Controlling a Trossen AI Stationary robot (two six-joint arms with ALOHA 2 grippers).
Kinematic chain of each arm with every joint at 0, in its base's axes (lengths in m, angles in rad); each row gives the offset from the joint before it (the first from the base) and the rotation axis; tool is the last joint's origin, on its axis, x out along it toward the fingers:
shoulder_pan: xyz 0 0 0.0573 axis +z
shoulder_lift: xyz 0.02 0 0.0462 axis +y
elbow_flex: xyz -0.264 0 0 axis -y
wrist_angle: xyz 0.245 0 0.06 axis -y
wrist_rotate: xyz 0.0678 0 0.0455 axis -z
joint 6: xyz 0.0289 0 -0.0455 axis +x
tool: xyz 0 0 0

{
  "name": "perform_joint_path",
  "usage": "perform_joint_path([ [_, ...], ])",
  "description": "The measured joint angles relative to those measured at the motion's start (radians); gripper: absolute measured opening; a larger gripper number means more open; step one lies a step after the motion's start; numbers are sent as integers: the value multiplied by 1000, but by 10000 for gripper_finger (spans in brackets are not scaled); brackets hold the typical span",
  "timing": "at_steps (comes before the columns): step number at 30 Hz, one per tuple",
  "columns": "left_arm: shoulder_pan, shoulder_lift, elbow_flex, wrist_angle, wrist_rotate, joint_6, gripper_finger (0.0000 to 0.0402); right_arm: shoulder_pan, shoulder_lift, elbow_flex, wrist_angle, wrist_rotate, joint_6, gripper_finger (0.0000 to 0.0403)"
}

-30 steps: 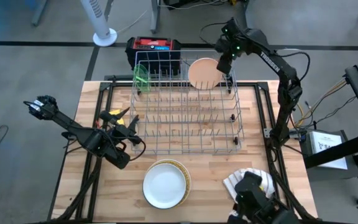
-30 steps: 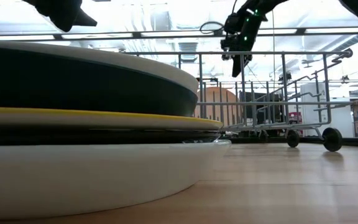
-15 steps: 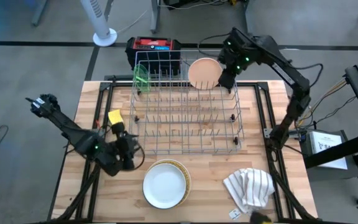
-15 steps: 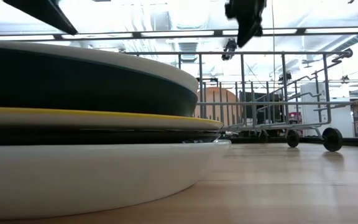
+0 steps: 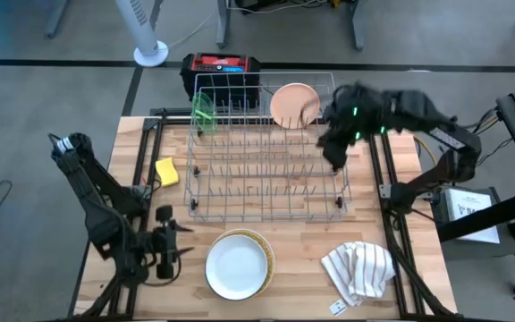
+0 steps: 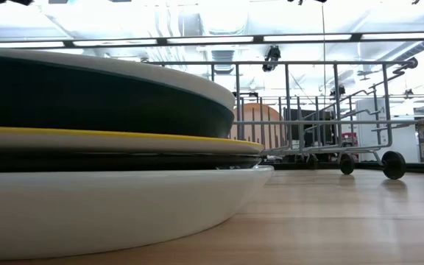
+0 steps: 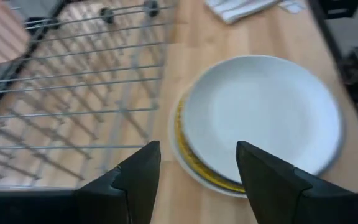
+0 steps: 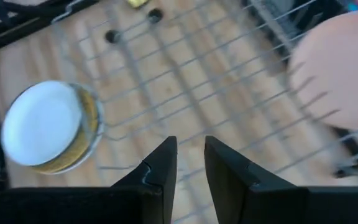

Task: Sort dishes
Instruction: Put the gray plate into the dish rack

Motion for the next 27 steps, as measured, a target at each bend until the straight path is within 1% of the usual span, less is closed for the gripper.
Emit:
perform_joint_path([
  [6,-72,119,0,46,-2,-65,182,275,-15,-149,92,129,200,97],
  [12,-113,227,4,70,-2,-189,169,473,-4,-235,191,210,373,118],
  [17,-121,325,61,70,-4,-208,164,589,-4,-295,275,260,476,131],
  [19,-121,368,88,71,-20,-201,164,630,0,-307,285,298,511,133],
  [23,-121,455,149,62,-65,-181,164,691,22,-313,295,344,558,130],
  [27,-121,530,216,42,-91,-183,164,729,50,-313,298,350,601,124],
])
